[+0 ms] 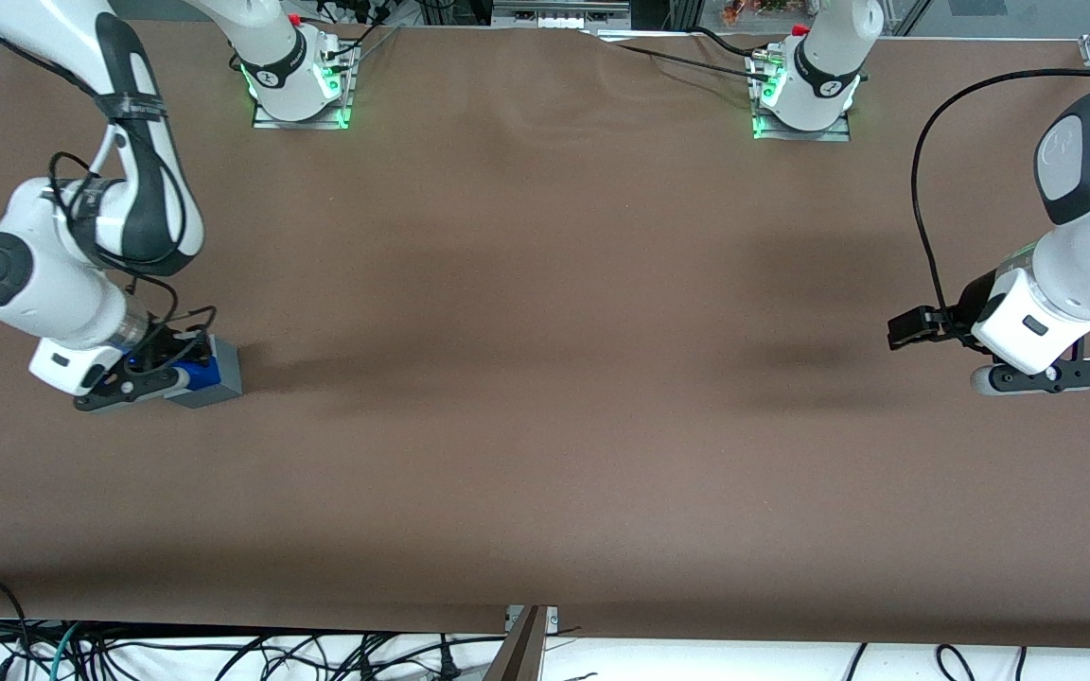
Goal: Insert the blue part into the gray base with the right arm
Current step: 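Carry the blue part over the gray base's square hole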
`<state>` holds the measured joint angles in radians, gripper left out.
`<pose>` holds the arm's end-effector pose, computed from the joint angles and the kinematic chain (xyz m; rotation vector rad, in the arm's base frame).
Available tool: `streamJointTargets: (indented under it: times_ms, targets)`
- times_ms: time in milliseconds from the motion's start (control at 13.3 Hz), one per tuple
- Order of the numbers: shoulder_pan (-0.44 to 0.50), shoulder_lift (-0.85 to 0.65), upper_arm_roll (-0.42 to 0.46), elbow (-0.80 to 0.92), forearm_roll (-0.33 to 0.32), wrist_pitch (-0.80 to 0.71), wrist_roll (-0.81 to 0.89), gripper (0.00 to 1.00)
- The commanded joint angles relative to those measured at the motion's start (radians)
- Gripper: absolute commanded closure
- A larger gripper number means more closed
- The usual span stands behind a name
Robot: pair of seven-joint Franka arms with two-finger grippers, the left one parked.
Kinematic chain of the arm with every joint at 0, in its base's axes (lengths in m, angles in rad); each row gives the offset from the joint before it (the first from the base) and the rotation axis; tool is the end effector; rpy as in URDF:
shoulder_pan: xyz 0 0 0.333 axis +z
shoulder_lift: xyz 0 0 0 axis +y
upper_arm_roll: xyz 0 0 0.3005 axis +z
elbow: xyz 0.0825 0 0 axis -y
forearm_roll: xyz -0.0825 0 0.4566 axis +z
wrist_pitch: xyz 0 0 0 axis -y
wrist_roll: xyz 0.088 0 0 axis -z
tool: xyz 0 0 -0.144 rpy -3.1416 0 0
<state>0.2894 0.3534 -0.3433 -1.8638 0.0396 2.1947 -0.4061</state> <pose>0.6815 -0.0311 0.2446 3.0129 0.5305 -0.0314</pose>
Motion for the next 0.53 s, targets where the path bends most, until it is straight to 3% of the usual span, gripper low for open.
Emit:
streamJointTargets:
  times_ms: [0, 451]
  targets:
    - [0.005, -0.022, -0.04, -0.015, 0.013, -0.024, -0.065, 0.72]
    - [-0.013, 0.024, -0.051, -0.018, 0.065, -0.01, -0.086, 0.72]
